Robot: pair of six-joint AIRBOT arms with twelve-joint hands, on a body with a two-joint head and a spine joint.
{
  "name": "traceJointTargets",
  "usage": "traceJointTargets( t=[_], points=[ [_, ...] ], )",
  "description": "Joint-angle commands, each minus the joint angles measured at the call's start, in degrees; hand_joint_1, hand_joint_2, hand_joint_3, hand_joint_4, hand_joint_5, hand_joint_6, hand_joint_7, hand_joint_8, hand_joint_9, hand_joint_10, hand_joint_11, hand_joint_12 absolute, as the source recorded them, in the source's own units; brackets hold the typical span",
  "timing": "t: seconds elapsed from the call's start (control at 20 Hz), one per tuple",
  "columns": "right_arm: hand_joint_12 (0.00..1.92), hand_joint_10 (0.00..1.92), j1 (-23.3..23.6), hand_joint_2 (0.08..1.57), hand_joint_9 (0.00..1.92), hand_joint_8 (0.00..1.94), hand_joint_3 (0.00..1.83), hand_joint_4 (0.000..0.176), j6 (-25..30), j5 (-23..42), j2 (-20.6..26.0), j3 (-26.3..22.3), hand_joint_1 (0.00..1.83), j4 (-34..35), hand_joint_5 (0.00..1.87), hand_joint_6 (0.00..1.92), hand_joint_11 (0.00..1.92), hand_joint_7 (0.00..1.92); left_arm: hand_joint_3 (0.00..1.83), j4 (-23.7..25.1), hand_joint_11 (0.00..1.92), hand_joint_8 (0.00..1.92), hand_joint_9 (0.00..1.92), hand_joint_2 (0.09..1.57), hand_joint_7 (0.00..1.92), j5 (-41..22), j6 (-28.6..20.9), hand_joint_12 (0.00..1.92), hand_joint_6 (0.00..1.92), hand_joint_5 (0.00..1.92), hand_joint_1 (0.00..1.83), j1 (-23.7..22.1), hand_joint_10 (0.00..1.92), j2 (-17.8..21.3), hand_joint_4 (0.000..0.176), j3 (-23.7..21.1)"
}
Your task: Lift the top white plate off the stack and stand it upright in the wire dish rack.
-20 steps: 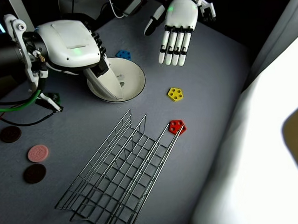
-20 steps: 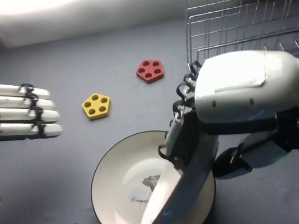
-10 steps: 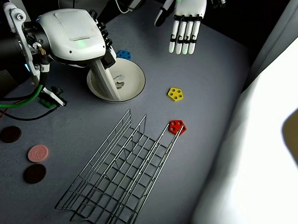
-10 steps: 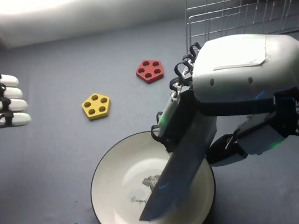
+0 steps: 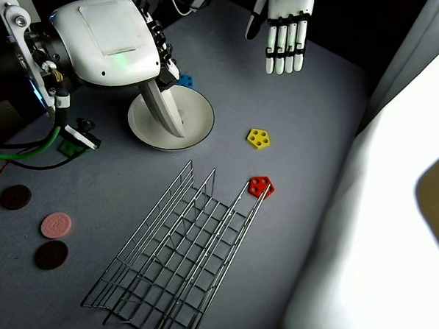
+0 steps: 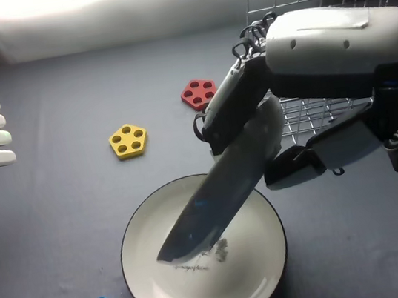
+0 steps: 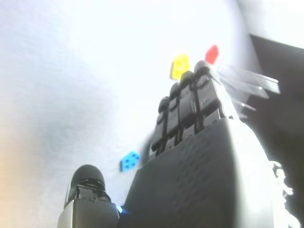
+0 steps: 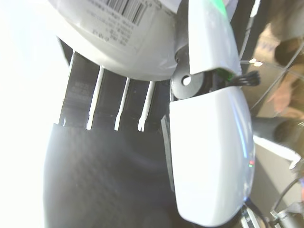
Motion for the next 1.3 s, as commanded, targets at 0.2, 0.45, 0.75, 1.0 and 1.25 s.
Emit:
traceJointTargets(
  t=[0.2,0.45,0.75,1.0,1.25],
  points=[
    [1.33,0.78,1.1,1.07,1.06,0.66,0.0,0.0,3.4,11.0,0.6,1.5,1.49,7.7,0.97,1.01,0.98,1.01,0.0,-4.7,0.09,0.0,0.08,1.02,0.09,-3.2,0.4,0.01,0.0,0.06,0.0,-0.8,0.0,0.9,0.0,0.4],
    [1.34,0.74,1.1,1.06,1.1,0.61,0.0,0.0,5.3,11.7,0.6,3.4,1.49,10.8,0.99,0.97,1.01,1.02,0.0,-4.7,0.08,0.0,0.08,1.02,0.08,-4.1,0.4,0.0,0.0,0.05,0.0,-0.8,0.0,0.9,0.0,0.6],
    [1.36,0.76,1.1,1.06,1.1,0.58,0.0,0.0,11.0,12.2,0.6,6.4,1.49,9.9,0.99,0.95,1.0,1.04,0.0,-4.7,0.08,0.01,0.08,1.02,0.09,-4.2,0.4,0.0,0.01,0.07,0.0,-0.7,0.01,0.9,0.0,1.0],
    [1.34,0.74,1.2,1.05,1.1,0.56,0.0,0.0,17.2,16.1,0.7,9.8,1.49,5.7,0.99,0.95,1.01,1.06,0.0,-4.7,0.07,0.0,0.07,1.02,0.08,-4.3,0.4,0.0,0.0,0.05,0.0,-0.8,0.0,0.8,0.0,1.5],
    [1.35,0.76,1.1,1.06,1.09,0.62,0.0,0.0,15.8,16.6,0.7,12.3,1.49,6.4,1.0,0.95,0.97,1.04,0.0,-4.7,0.08,0.0,0.08,1.02,0.09,-4.8,0.5,0.01,0.0,0.06,0.0,-0.8,0.0,0.6,0.0,2.6]
  ],
)
